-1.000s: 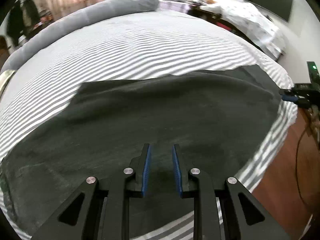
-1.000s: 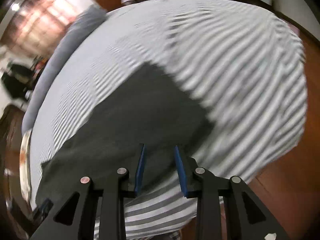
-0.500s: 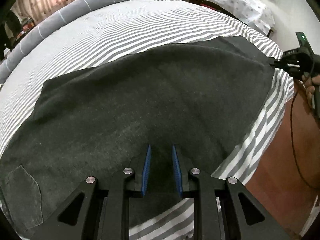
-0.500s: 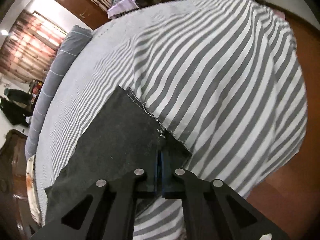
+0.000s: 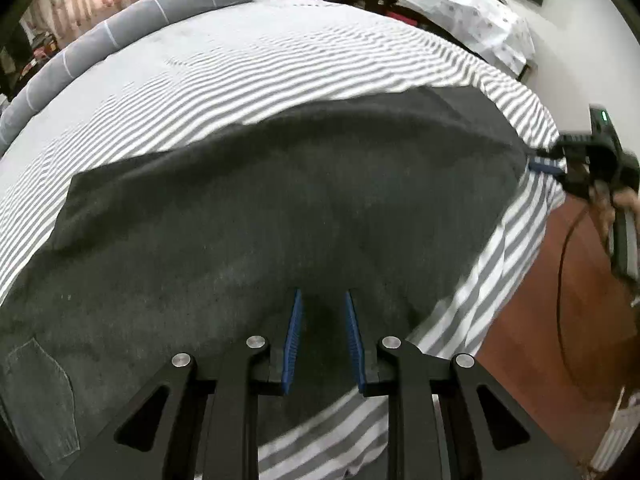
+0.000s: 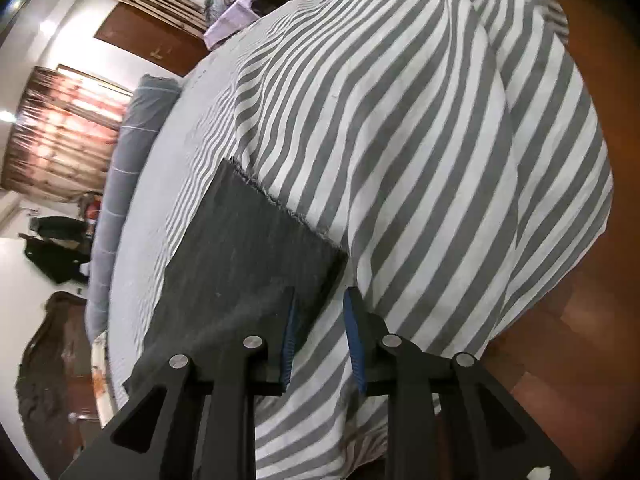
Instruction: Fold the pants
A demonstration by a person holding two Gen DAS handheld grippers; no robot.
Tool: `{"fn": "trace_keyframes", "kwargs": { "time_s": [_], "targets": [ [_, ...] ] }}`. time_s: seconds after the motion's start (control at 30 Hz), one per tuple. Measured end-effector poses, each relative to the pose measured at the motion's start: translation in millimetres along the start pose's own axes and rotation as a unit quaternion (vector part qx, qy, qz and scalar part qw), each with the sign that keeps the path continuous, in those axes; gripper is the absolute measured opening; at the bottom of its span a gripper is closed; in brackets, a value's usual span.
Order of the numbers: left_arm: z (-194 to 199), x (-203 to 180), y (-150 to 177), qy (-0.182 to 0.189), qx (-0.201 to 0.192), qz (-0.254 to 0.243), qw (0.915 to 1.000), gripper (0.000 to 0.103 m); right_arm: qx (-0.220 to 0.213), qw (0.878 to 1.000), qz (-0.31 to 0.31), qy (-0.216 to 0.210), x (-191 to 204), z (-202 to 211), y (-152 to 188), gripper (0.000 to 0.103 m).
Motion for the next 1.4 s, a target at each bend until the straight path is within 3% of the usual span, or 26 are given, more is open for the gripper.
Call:
{"fn": "trace_keyframes", "kwargs": {
  "time_s": [0.27,0.4,0.57,0.63,0.73,0.93,1.0,1.13,1.27,1.4],
  "targets": [
    [-17.2,-12.2,-22.0,-0.005,0.0,0.01,0.9999,0.023,-0.023,0.998,0.01,-0.058,12.1,-13.2,-10.2,0.023],
    [-23.9,-24.6,-28.2,0.0,0.001,-0.003,1.0,0.023,-0.028,0.996,-0.002,-0.081,16.7,-11.0,-23.7,0.011],
    [-30.3,-34.8,-32.9,0.007,0.003,-0.012,0.9999,0.023,-0.025,0.992,0.035,-0.121,37.7,-0.9,-20.2,0.012],
    [-33.6,-37.6,-33.8,0.008,0.004,-0.01,0.9999,0.023,-0.025,0.994,0.041,-0.096,32.6,-4.7,-18.5,0.013],
    [-36.3,-42.8,-35.8,0.008,0.004,-0.017,0.9998,0.023,-0.006,0.995,0.037,-0.09,28.2,-15.6,-7.6,0.013],
    [-39.5,-46.4,-39.6,0.01,0.0,-0.018,0.9998,0.023,-0.006,0.994,0.022,-0.102,31.8,-21.8,-7.7,0.014],
    [-41.9,-46.3,-40.0,0.013,0.001,-0.012,0.9999,0.024,-0.003,0.995,0.023,-0.095,32.3,-21.3,-10.3,0.008],
    [-47.9,-38.7,-38.3,0.035,0.003,0.02,0.9992,0.023,-0.004,0.995,0.019,-0.096,42.1,-10.5,-13.9,0.006],
    [-46.8,-34.1,-38.9,0.06,0.005,0.04,0.9974,0.023,-0.01,0.993,0.024,-0.113,64.3,8.5,-16.4,0.006],
    [-35.1,-26.6,-40.0,0.089,0.004,0.069,0.9936,0.023,-0.01,0.988,0.058,-0.14,114.6,28.6,-14.5,0.006]
  ]
}}
Point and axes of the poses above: each gripper's, at about its wrist camera, not at the fingertips, and z roughly against the way its jaws point, x to its left, y to its underside, the point moved 8 cm from there along -z, roughly the way its jaws point, and after that the axes turned 4 degrees about y, right-handed, at the moved point
